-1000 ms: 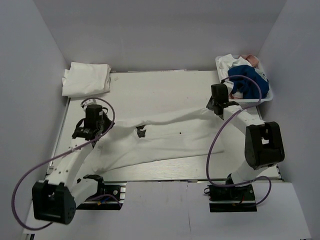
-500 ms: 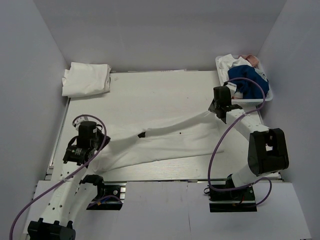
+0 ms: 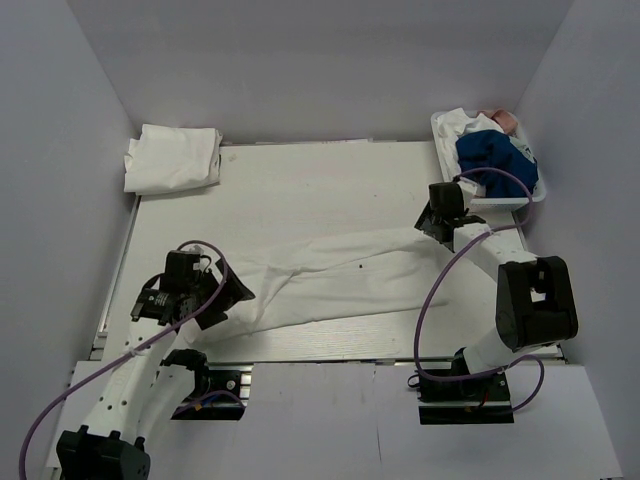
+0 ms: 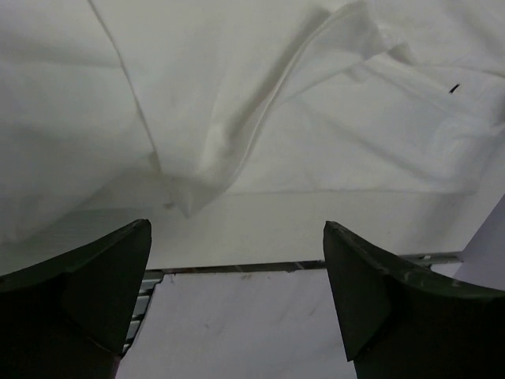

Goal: Fold and stack the t-shirts

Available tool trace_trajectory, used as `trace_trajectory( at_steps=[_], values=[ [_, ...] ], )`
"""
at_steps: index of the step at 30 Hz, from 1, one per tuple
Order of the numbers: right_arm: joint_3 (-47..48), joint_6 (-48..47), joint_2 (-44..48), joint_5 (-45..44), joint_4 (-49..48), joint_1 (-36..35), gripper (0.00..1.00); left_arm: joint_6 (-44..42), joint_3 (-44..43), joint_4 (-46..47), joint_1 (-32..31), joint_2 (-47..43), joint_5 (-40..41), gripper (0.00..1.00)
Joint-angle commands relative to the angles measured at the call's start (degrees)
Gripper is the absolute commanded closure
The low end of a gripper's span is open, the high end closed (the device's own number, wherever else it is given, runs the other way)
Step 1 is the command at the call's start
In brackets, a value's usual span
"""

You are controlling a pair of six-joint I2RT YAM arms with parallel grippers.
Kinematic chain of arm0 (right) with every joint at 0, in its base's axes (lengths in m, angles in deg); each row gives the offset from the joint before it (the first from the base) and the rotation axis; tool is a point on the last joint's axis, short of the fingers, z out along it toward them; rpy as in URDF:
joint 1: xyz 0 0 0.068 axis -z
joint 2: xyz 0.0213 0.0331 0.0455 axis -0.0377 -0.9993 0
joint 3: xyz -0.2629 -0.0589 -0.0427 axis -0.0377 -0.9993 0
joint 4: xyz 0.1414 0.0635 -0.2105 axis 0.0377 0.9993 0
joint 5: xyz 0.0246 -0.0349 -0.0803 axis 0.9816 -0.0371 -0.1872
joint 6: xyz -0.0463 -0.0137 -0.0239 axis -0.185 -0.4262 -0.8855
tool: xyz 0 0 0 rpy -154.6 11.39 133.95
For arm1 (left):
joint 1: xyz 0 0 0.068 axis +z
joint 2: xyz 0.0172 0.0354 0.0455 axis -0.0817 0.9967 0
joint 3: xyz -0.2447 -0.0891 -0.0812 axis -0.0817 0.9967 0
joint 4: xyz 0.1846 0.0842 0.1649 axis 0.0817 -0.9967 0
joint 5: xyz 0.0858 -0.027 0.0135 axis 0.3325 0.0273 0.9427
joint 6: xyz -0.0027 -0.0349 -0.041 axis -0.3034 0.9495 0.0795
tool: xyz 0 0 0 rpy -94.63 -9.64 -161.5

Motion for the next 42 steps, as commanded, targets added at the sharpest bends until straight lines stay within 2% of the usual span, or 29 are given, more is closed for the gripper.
trace_trajectory(
  at_steps=[1,2,7,8,12,13,16,22,28,33,37,42],
  values=[
    [-0.66,3.35,1.04,-4.67,2.06,1.20,0.37,-2.11,-1.51,-3.34,-0.15,-1.00,-2.92,0.00],
    [0.04,3.97,1.39,-6.16,4.24,1.02,0.27,-2.63,-1.51,-3.34,-0.15,-1.52,-2.92,0.00],
    [0.93,2.40,3.23,-5.38,4.53,1.20,0.15,-2.02,-3.35,5.08,-0.15,1.98,-1.60,0.00],
    [0.93,1.18,3.58,-5.47,4.09,1.02,0.15,-2.02,-3.36,7.19,-0.15,3.03,-1.60,0.00],
    [0.05,-5.68,5.08,3.30,-1.25,0.32,0.15,-1.50,-3.36,17.81,-0.15,10.05,2.35,0.00],
    [-0.30,-7.69,5.08,10.80,-2.14,0.06,0.15,-1.50,-3.36,19.58,-0.15,11.81,1.75,0.00],
    [-1.18,-7.98,2.89,19.82,-5.66,-1.44,0.10,-2.54,-3.88,27.04,-0.15,19.37,-2.55,0.00],
    [-1.80,-4.39,-4.75,21.95,-9.70,-2.14,0.10,-2.55,-4.06,37.69,-5.76,30.70,-5.46,0.00],
    [-2.59,-4.46,-6.43,23.45,-8.75,-1.70,0.10,-3.60,-7.93,39.90,-12.00,38.46,-4.59,0.02],
    [-3.38,-4.29,-6.52,22.66,-7.95,-1.70,0.10,-4.13,-9.68,37.18,-16.14,35.92,-3.53,0.03],
    [-2.42,-4.46,-6.79,22.66,-6.99,-1.79,0.10,-7.64,-7.57,40.52,-20.52,33.27,-8.53,0.03],
    [-2.50,-4.90,-4.77,20.02,-6.98,-1.88,0.10,-13.70,-10.03,33.93,-24.84,38.80,-10.90,0.05]
  ],
)
